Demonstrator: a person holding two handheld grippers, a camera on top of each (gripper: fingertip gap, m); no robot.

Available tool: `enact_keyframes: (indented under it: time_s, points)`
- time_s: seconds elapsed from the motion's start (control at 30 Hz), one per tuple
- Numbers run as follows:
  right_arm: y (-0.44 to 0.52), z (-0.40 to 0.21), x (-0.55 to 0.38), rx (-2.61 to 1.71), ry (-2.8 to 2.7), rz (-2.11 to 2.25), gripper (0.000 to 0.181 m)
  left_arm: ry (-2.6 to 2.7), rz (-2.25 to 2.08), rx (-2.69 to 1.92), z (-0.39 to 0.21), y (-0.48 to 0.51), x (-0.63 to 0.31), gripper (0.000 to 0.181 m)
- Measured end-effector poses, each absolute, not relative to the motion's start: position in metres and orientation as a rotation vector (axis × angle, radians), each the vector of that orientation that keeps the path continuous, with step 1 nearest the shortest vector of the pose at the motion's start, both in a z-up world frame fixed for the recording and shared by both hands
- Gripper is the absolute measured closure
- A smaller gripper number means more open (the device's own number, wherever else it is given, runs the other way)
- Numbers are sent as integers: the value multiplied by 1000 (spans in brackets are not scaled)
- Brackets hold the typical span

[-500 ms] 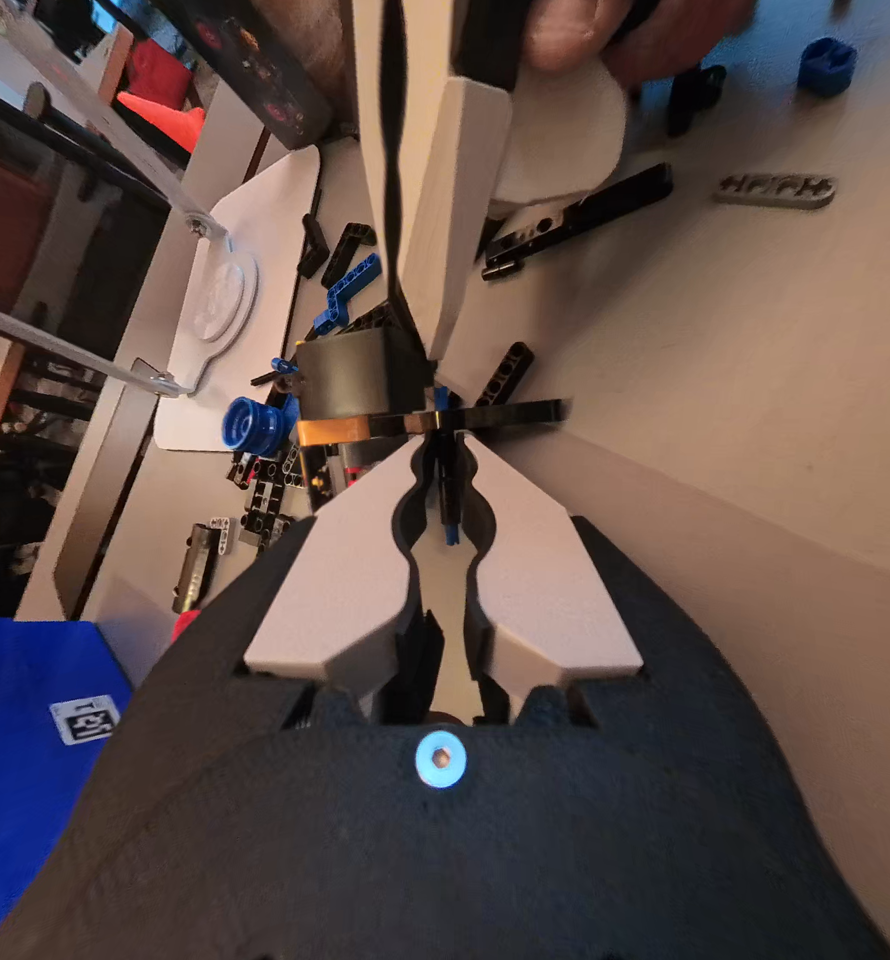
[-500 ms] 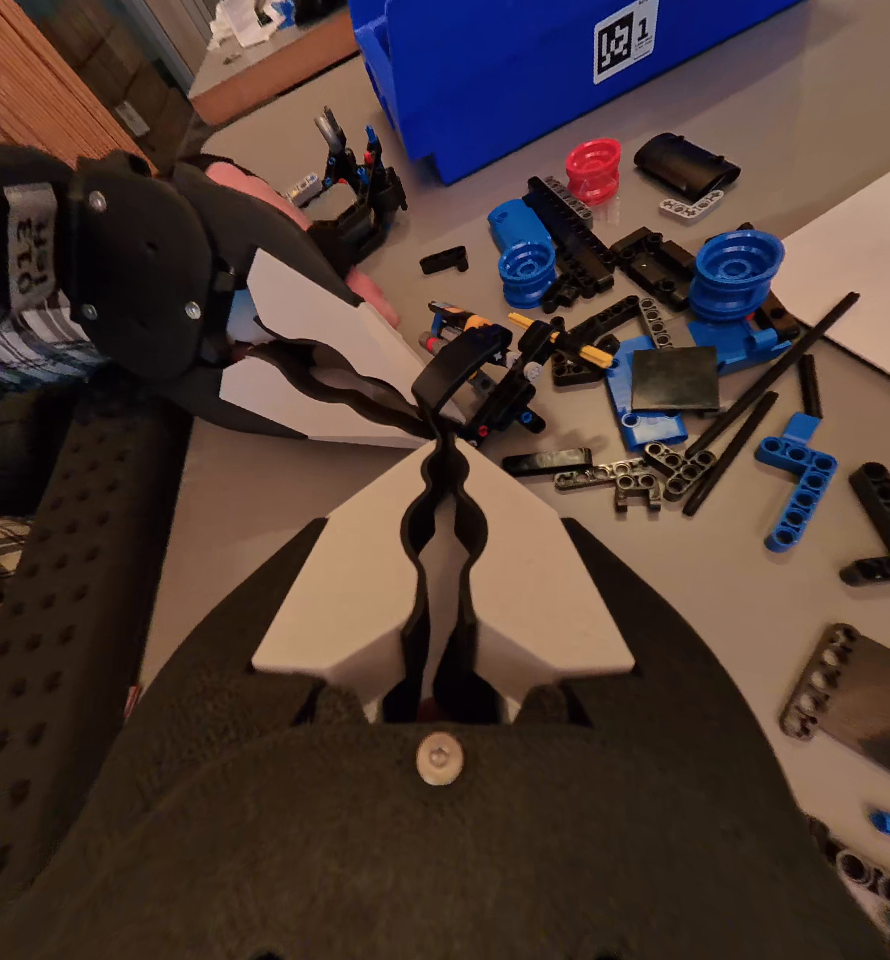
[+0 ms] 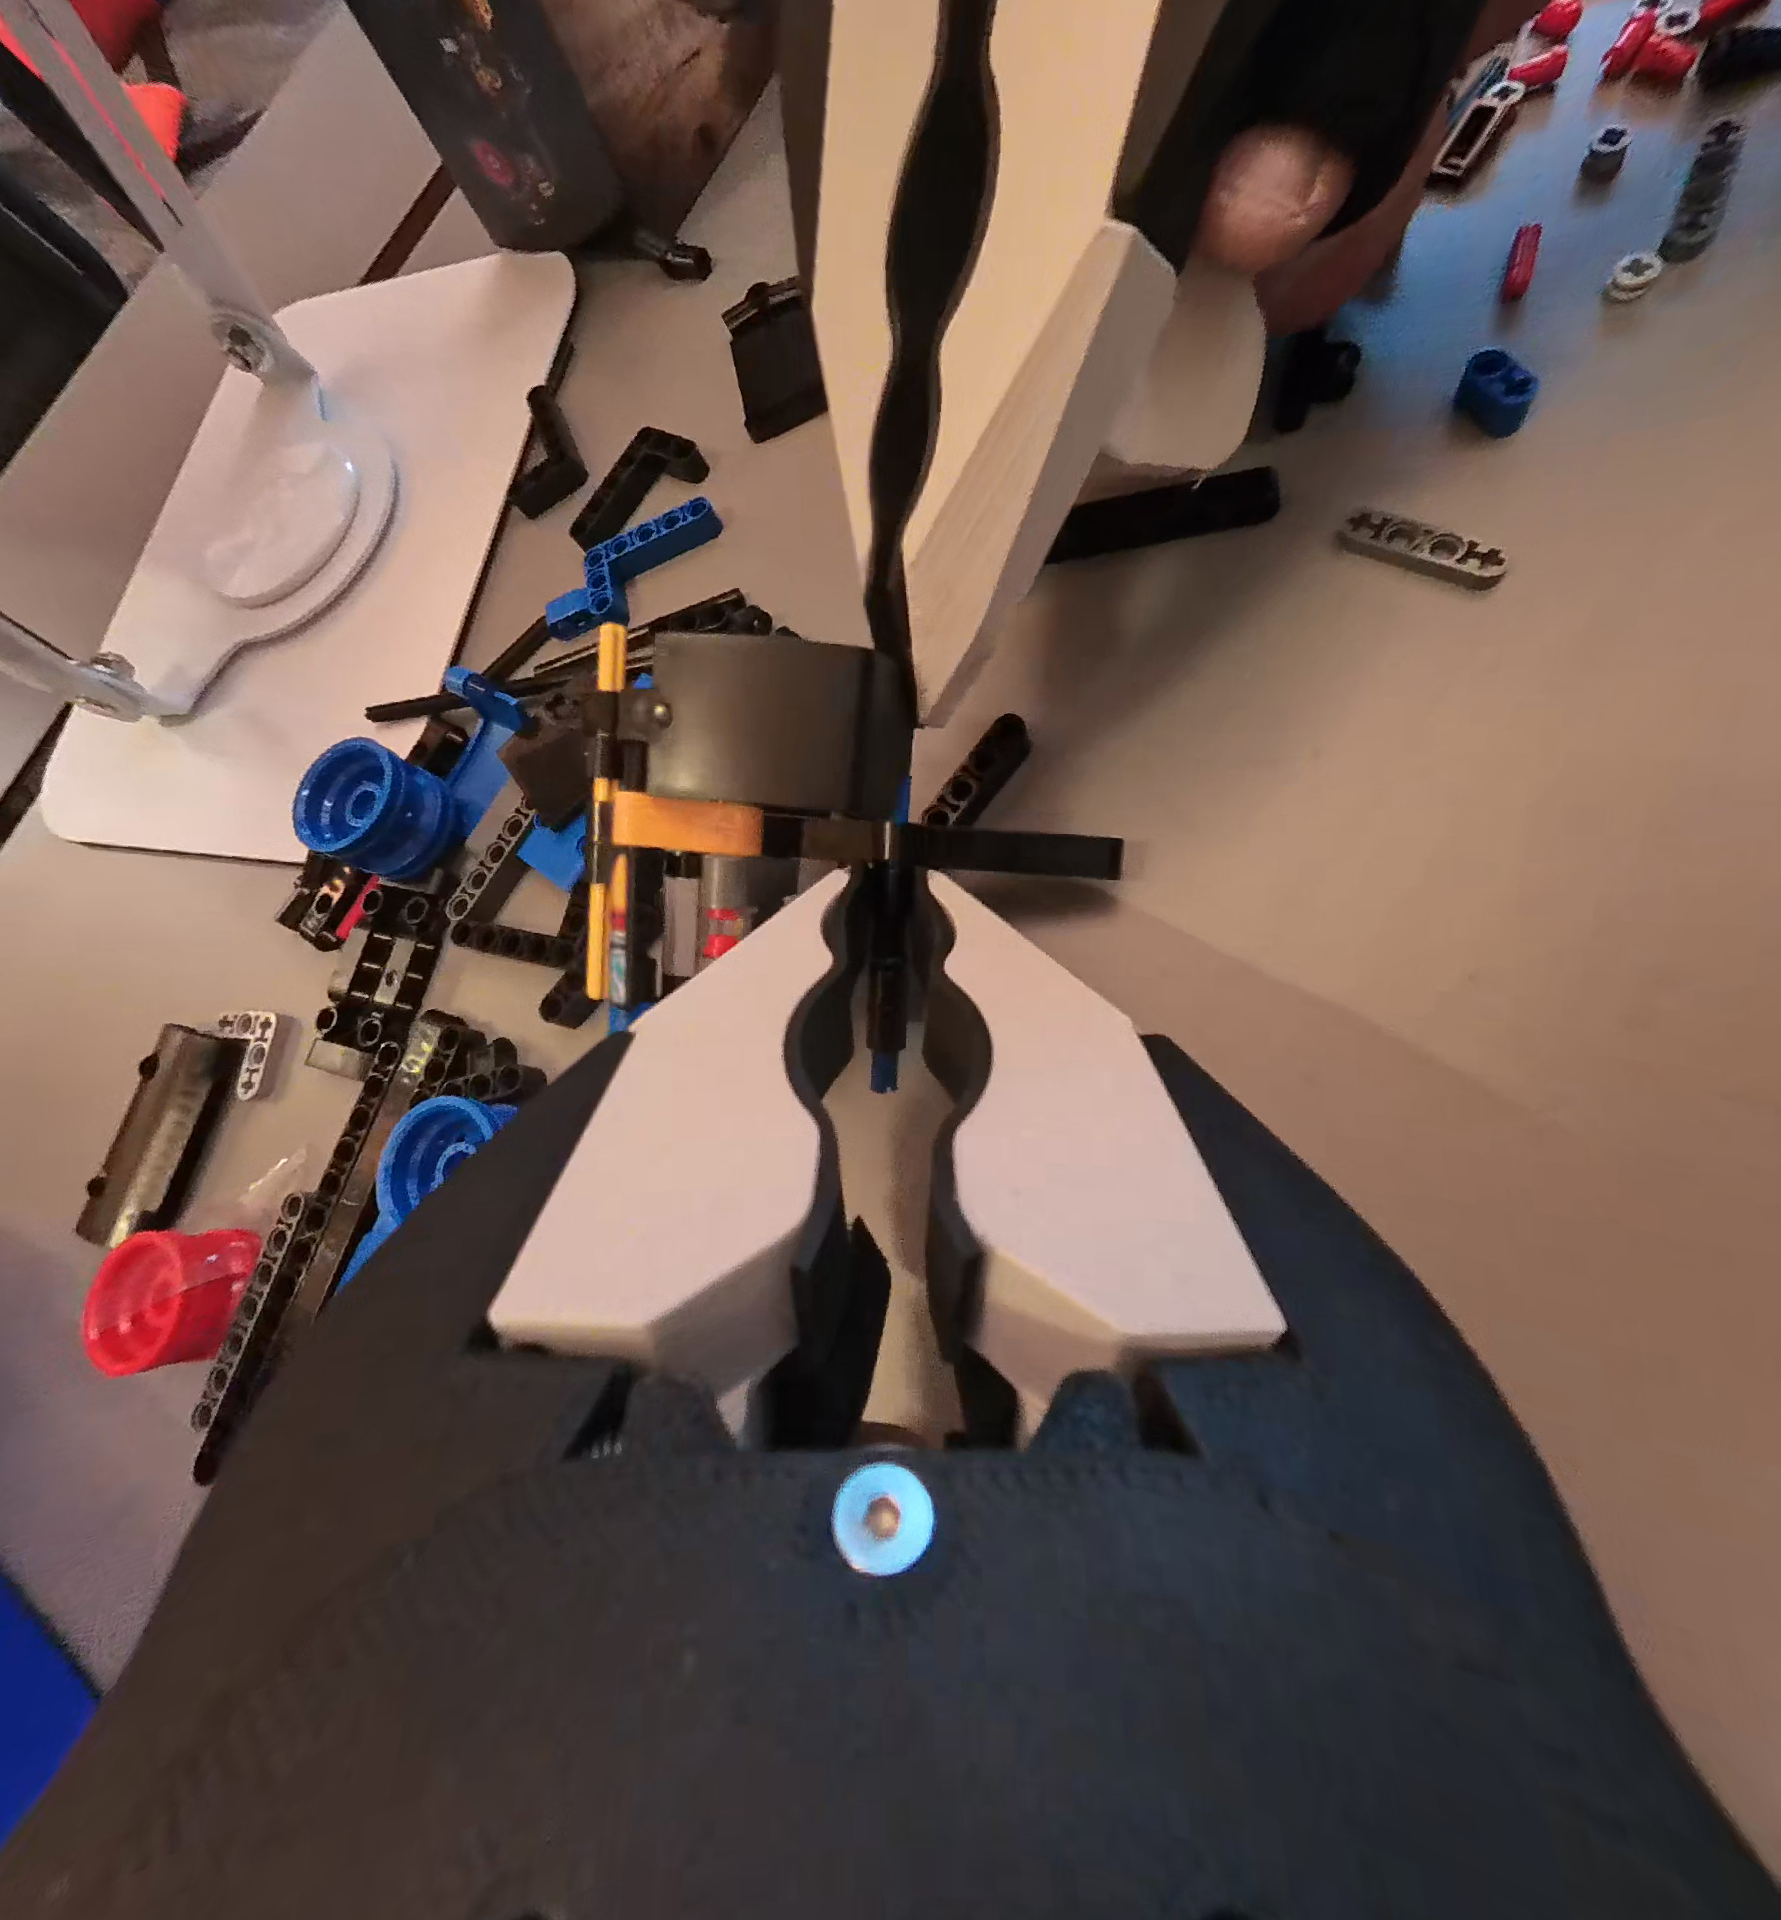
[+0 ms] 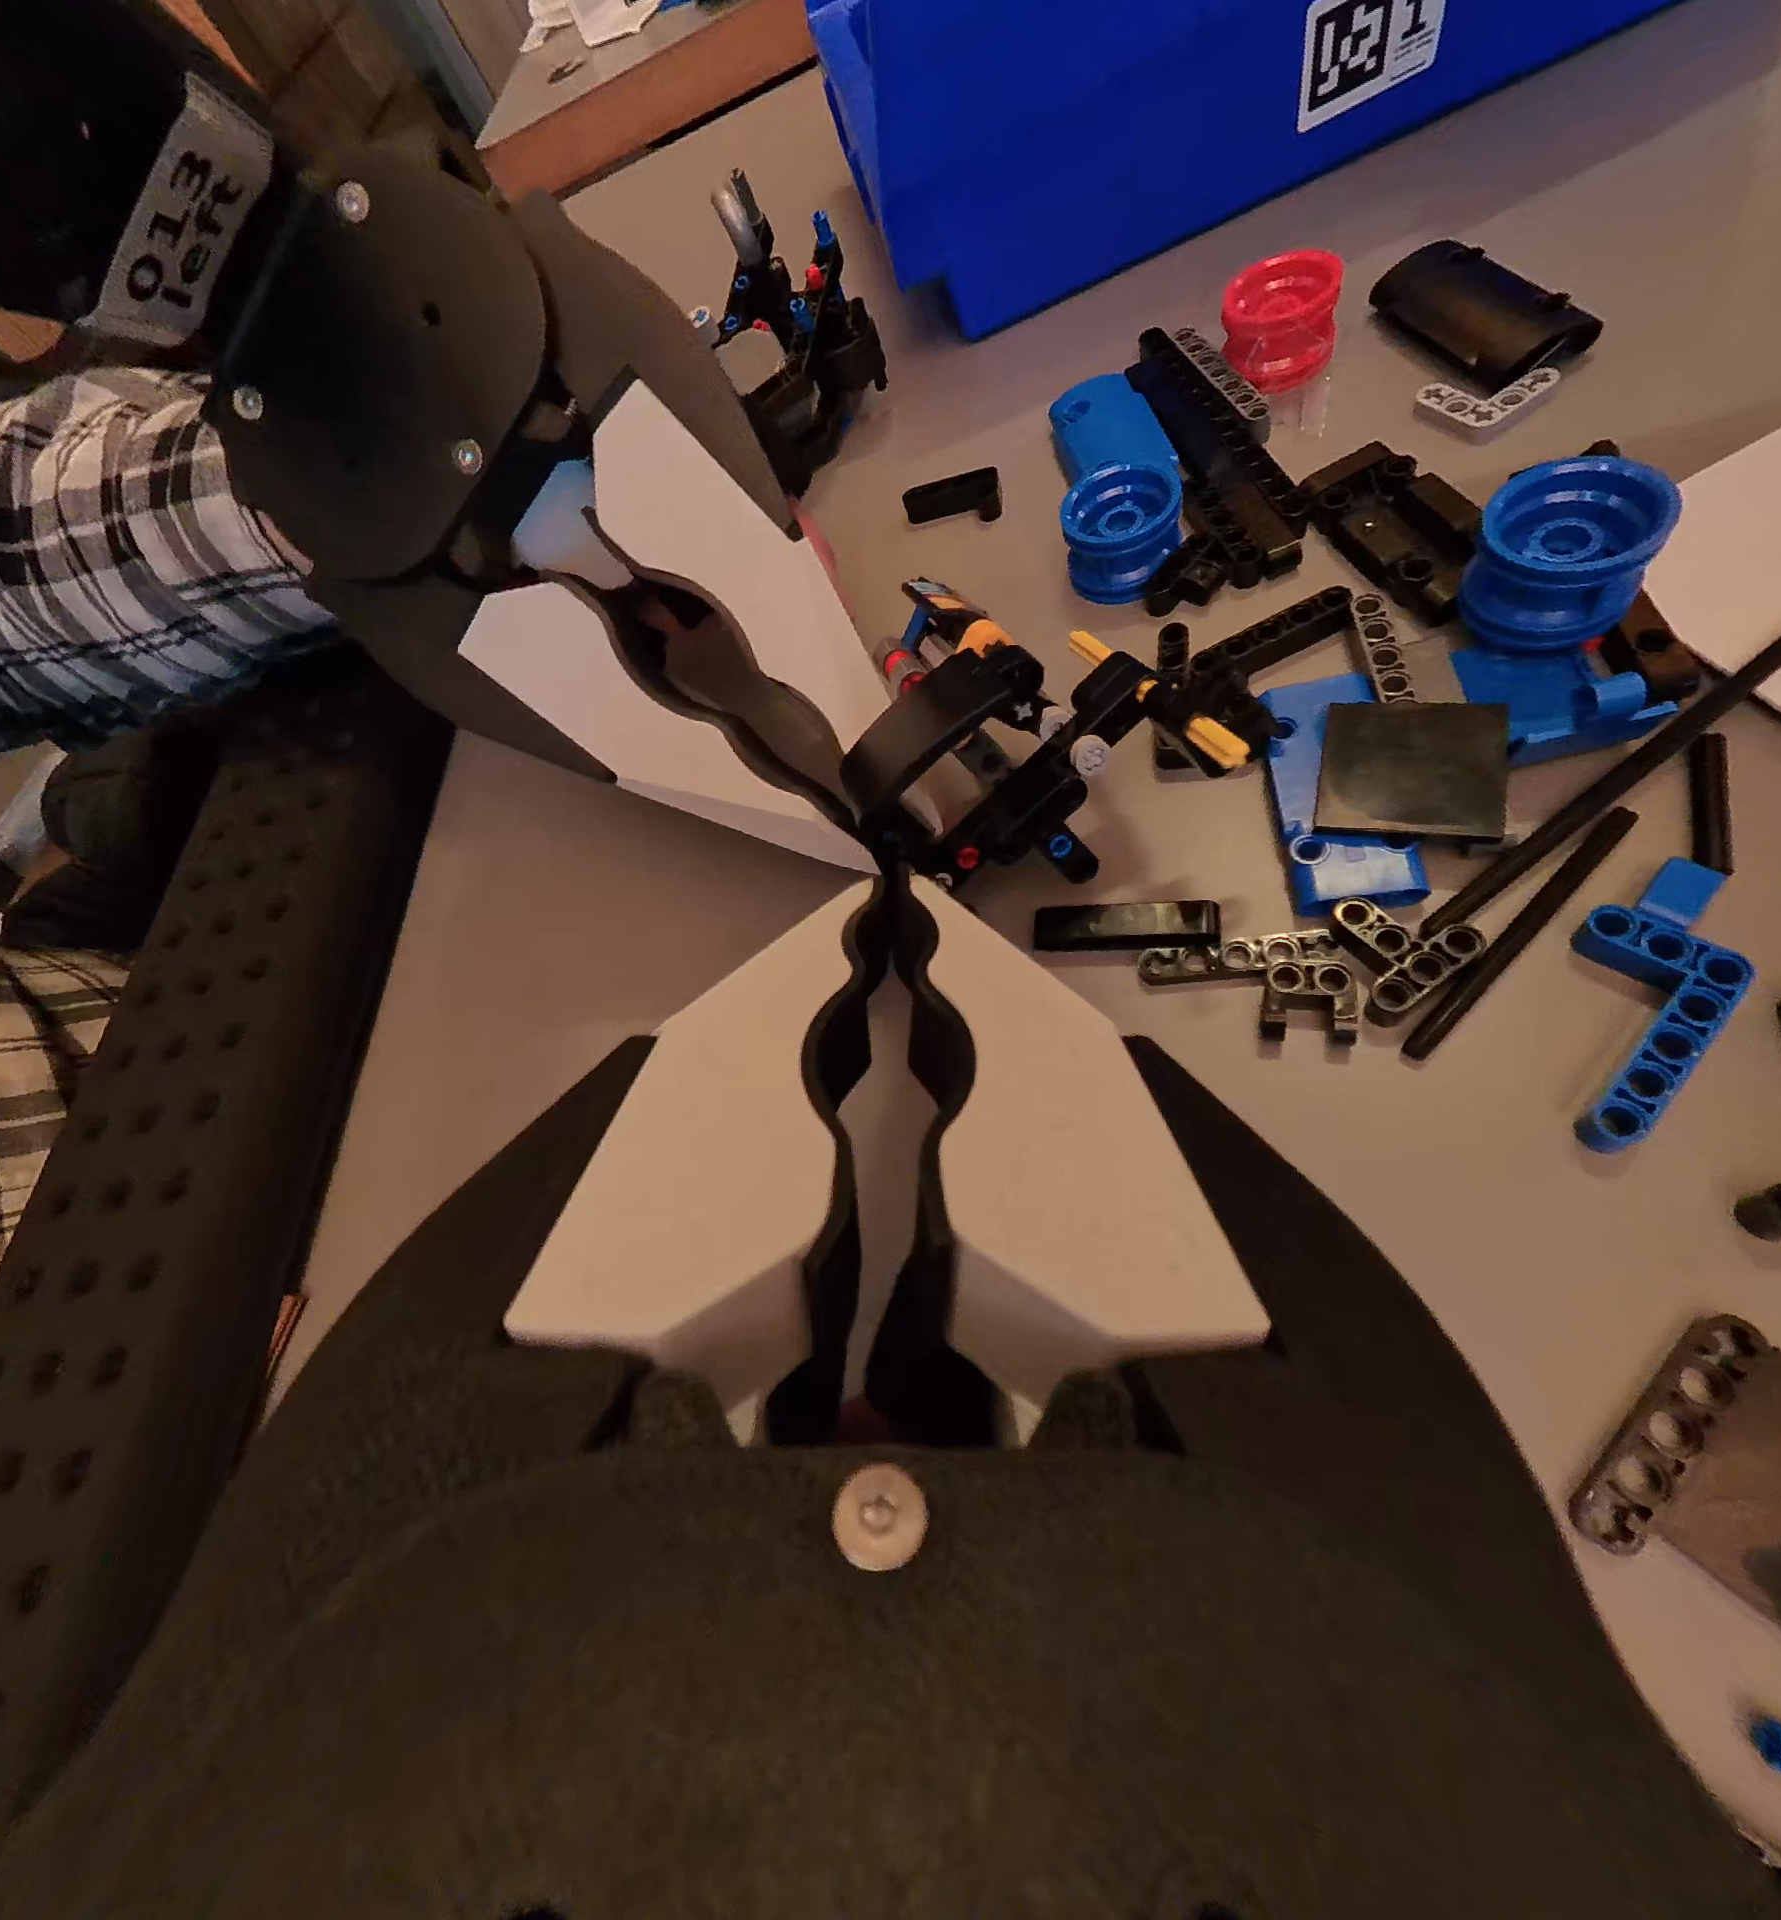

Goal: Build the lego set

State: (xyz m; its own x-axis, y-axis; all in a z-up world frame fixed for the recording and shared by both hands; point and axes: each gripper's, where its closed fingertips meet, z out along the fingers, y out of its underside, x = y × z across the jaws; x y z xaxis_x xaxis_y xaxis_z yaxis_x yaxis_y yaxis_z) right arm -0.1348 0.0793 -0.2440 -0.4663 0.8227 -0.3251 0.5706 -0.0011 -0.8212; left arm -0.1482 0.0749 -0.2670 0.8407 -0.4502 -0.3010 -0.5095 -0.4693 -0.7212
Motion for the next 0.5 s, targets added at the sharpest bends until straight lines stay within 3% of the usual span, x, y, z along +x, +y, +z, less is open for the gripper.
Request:
enact_keyframes:
  time_s: [0.5]
  points:
    - [80,-248,-138,-1415,-2053,1391,181,681,-31,-2154,-267,75,-150,178]
